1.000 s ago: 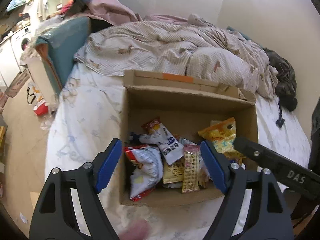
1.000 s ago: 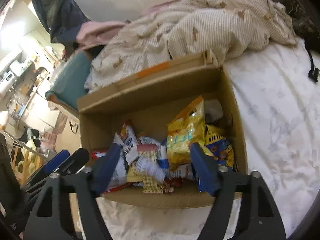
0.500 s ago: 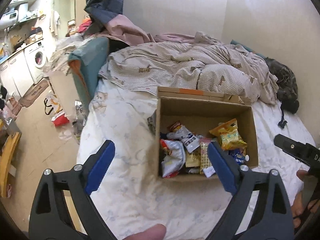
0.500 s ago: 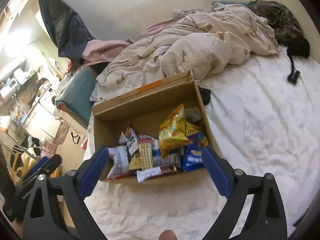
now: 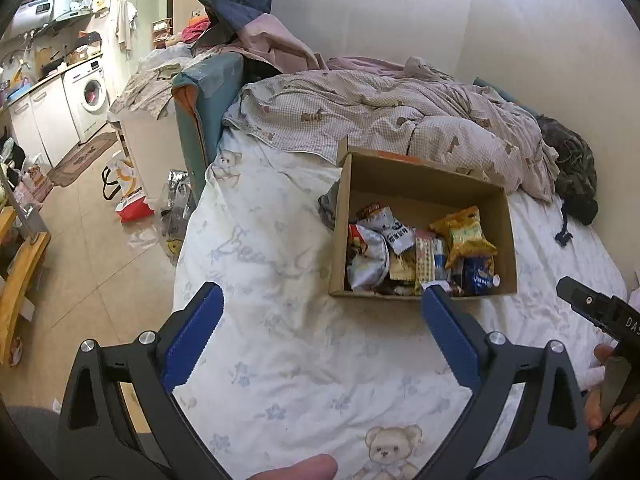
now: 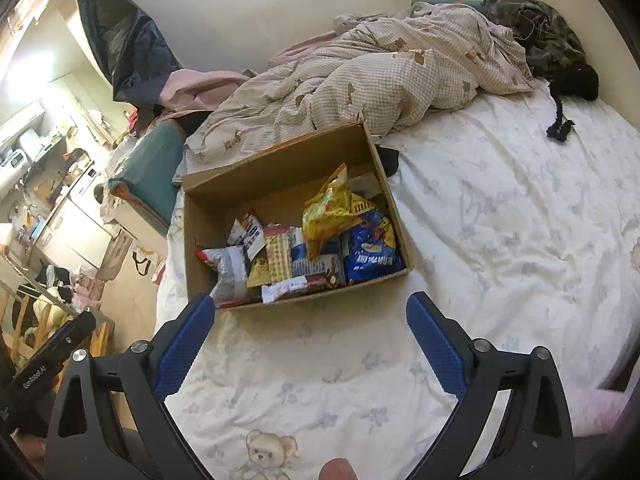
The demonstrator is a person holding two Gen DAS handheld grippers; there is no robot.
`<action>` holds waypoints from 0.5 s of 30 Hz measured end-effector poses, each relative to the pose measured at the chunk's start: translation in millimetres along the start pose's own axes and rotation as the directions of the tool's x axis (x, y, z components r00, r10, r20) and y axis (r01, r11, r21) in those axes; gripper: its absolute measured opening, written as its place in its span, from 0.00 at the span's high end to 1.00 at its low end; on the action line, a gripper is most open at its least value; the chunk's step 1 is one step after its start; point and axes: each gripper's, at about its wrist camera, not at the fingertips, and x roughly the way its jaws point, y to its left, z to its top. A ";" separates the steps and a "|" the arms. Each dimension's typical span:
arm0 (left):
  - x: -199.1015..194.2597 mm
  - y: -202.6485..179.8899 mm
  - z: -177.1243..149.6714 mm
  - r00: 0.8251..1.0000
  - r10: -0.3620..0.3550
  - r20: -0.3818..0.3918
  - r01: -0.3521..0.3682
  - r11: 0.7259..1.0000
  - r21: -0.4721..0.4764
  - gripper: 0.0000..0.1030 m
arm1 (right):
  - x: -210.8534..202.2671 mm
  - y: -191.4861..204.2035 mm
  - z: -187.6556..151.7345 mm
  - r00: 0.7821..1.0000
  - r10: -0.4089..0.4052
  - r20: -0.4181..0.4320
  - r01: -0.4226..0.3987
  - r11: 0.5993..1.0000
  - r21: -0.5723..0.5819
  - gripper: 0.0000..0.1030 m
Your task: Organize snacks
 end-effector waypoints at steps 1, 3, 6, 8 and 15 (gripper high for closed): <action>-3.2 -0.6 -2.4 1.000 0.002 0.004 -0.002 1.000 0.004 0.05 | -3.2 2.0 -2.3 1.000 0.001 0.010 -0.001 1.000 -0.009 0.04; -10.5 -0.4 -5.4 1.000 0.002 0.017 -0.002 1.000 0.009 0.05 | -10.1 7.3 -5.7 0.999 -0.003 0.034 0.004 0.999 -0.035 0.03; -21.6 -4.3 -7.2 0.998 0.023 0.062 -0.026 0.999 0.045 0.00 | -21.5 15.1 -10.2 0.995 -0.012 0.094 0.020 0.997 -0.076 0.00; -29.6 -6.1 -7.2 0.993 0.035 0.108 -0.041 0.997 0.059 0.00 | -28.7 20.3 -14.3 0.989 -0.017 0.145 0.031 0.994 -0.101 0.00; -38.0 -10.2 -8.0 0.983 0.014 0.184 -0.027 0.998 0.065 0.00 | -32.4 31.2 -23.5 0.975 -0.020 0.219 0.054 0.987 -0.149 0.00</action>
